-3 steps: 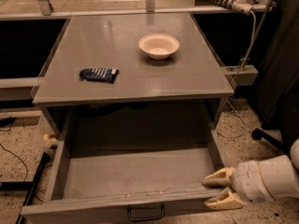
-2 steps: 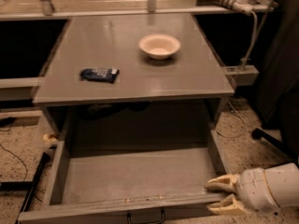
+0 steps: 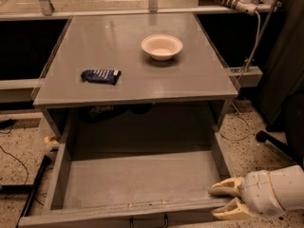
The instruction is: Open top drawer
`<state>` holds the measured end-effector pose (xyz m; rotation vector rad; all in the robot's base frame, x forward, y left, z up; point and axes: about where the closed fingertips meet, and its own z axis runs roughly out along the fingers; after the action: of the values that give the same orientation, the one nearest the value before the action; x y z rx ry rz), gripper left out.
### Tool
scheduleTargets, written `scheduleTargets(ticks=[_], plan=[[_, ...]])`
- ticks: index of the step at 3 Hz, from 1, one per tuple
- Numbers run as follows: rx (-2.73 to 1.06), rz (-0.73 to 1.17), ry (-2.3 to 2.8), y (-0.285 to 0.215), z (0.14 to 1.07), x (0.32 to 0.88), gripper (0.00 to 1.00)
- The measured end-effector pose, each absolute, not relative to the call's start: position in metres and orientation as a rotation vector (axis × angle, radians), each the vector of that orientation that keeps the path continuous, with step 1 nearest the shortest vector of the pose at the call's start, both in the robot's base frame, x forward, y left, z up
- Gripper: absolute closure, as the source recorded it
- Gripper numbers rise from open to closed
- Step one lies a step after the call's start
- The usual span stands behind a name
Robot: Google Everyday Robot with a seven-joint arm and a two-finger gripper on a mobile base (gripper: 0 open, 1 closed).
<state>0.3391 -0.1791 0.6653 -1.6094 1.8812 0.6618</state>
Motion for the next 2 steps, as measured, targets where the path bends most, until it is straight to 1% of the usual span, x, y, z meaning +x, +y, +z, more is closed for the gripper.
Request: scheduleTargets(ticks=[2], plan=[[-1.610,0.662,1.881,-0.1791,0.6653,0.3391,0.11]])
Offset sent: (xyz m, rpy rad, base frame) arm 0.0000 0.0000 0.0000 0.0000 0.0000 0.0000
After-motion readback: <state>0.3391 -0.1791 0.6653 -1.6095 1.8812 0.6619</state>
